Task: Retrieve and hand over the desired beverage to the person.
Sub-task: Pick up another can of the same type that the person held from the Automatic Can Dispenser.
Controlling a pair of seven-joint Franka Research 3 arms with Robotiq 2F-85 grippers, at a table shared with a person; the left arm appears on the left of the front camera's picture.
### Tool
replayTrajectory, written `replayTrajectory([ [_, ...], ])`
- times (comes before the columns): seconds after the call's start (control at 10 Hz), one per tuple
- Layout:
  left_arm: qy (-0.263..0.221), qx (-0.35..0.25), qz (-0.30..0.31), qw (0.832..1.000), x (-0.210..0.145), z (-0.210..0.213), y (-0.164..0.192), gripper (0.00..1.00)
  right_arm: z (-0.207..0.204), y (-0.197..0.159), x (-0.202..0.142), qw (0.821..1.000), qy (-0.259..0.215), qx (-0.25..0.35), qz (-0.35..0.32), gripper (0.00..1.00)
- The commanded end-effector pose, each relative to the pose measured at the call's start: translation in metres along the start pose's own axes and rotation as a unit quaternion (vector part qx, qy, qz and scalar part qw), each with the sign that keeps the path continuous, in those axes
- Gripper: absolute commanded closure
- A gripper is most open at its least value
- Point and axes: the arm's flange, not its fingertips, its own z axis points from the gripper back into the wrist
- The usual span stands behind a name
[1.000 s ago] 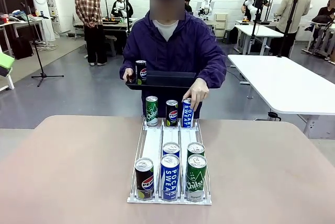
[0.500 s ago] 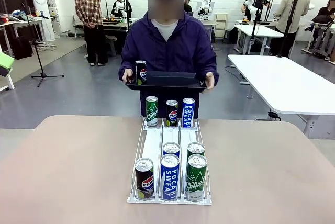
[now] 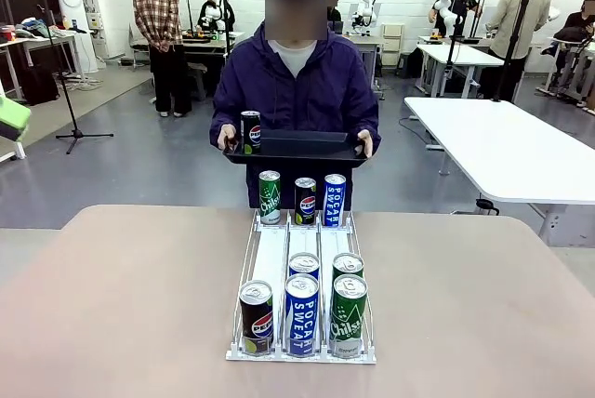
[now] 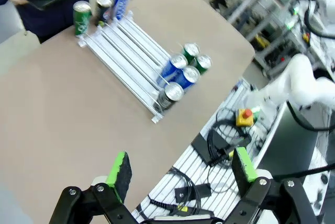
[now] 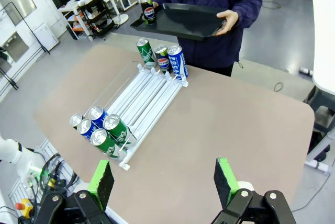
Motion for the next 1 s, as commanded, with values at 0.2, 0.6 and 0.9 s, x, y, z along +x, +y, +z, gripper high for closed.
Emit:
replayTrajectory([
  [0.2,0.161,0.048,0.064,0.984,0.077,-0.116,-0.067,0.00,-0.002,0.000,0.001,1.000,-0.003,0.016,0.002,0.00],
  [0.6,0.195,0.241,0.209,0.927,0.101,-0.242,-0.110,0.00,-0.002,0.000,0.001,1.000,-0.003,0.016,0.002,0.00],
  [0.9,0.163,0.314,0.219,0.909,0.100,-0.289,-0.127,0.00,-0.002,0.000,0.001,1.000,-0.003,0.016,0.002,0.00],
])
